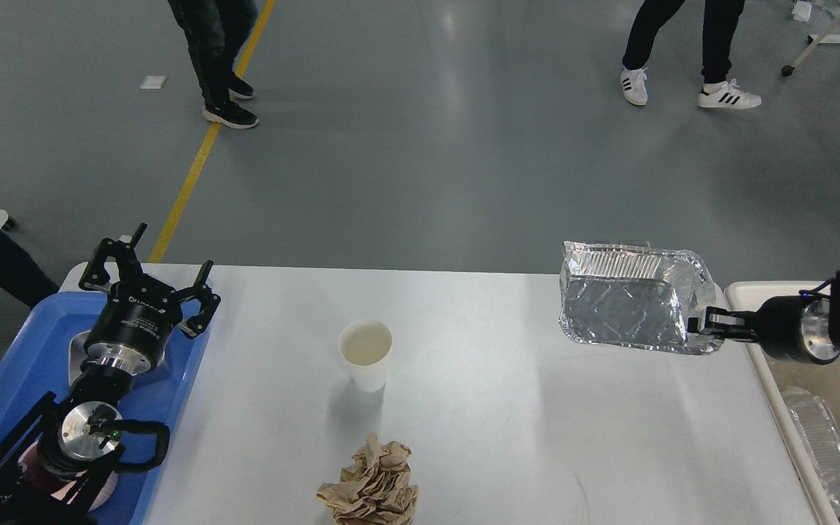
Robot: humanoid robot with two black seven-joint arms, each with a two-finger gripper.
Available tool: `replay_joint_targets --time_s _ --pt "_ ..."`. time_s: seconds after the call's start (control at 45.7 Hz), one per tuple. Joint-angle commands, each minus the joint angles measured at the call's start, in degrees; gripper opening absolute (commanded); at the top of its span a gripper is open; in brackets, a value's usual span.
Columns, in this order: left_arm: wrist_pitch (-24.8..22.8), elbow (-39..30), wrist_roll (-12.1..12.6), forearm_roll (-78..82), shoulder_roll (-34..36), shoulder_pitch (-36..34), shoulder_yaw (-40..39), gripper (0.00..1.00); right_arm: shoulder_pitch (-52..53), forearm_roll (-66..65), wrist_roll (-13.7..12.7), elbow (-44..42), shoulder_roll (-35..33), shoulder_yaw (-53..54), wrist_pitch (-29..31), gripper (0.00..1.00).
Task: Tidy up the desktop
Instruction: 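Lift the foil tray up with the right gripper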
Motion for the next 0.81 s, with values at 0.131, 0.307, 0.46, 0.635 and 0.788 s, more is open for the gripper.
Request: replay_joint_targets --time_s 0.131,0.307,0.46,0.635,0.788 --pt "0.06 0.01 0.09 0.0 -0.1 0.08 0.12 0.97 3.84 1.32 -3.69 9.69 -13.25 0.86 7.18 0.0" --pt "0.14 -0.08 0.09 0.0 0.07 0.08 0.2 0.97 7.35 6.25 -9.13 10.49 -14.58 0.68 9.12 0.0" --pt "0.23 -0.26 0.09 0.09 1.39 0.7 1.08 0.97 8.67 6.86 -17.21 11.02 -10.28 0.94 9.12 0.0" --pt "0.93 -0.26 0.09 0.09 2.0 0.88 1.17 0.97 9.72 12.66 -25.75 12.25 -5.09 0.94 8.86 0.0" --pt "1.02 -0.26 0.09 0.09 2.0 0.88 1.26 0.97 11.66 13.02 -27.24 13.3 -0.44 0.94 7.98 0.0"
